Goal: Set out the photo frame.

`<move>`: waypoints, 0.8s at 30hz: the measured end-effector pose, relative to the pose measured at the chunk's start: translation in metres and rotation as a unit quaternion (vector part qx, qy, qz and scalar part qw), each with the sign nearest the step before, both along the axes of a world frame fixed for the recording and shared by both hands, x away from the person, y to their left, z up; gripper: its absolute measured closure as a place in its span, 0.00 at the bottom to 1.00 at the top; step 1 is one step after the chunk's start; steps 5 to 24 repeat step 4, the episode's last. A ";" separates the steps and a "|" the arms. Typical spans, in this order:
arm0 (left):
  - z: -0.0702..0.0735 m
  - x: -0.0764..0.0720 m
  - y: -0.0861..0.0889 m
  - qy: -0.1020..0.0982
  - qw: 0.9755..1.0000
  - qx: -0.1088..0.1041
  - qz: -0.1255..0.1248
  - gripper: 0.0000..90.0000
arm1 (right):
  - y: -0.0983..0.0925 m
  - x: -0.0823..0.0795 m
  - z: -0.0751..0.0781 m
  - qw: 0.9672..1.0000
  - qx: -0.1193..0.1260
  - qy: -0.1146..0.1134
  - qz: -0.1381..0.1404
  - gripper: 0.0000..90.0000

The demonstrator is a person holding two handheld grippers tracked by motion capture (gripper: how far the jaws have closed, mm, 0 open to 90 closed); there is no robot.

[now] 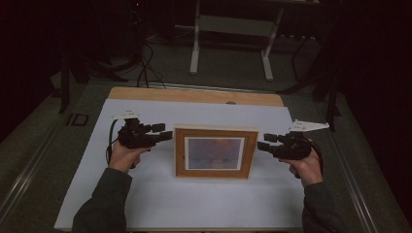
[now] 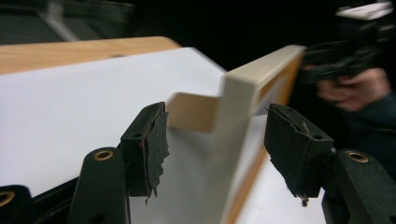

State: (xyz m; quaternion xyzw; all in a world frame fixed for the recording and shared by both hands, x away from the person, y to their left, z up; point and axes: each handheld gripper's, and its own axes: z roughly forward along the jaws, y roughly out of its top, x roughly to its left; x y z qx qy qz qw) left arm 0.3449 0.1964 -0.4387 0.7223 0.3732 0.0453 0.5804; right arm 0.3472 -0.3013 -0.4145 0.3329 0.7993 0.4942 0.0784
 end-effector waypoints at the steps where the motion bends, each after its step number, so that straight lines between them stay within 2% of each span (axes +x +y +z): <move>1: -0.001 -0.003 0.004 -0.001 1.000 0.008 0.013 0.44 | -0.004 -0.002 0.000 1.000 0.001 0.000 -0.003 0.50; 3: -0.005 -0.011 0.013 -0.003 0.998 0.032 0.051 0.44 | -0.011 -0.005 -0.002 1.000 0.005 0.003 -0.012 0.49; 4: -0.008 -0.016 0.017 -0.001 0.996 0.052 0.074 0.44 | -0.014 -0.006 -0.004 1.000 0.006 0.006 -0.017 0.48; 24: -0.008 -0.016 0.017 -0.001 0.996 0.052 0.074 0.44 | -0.014 -0.006 -0.004 1.000 0.006 0.006 -0.017 0.48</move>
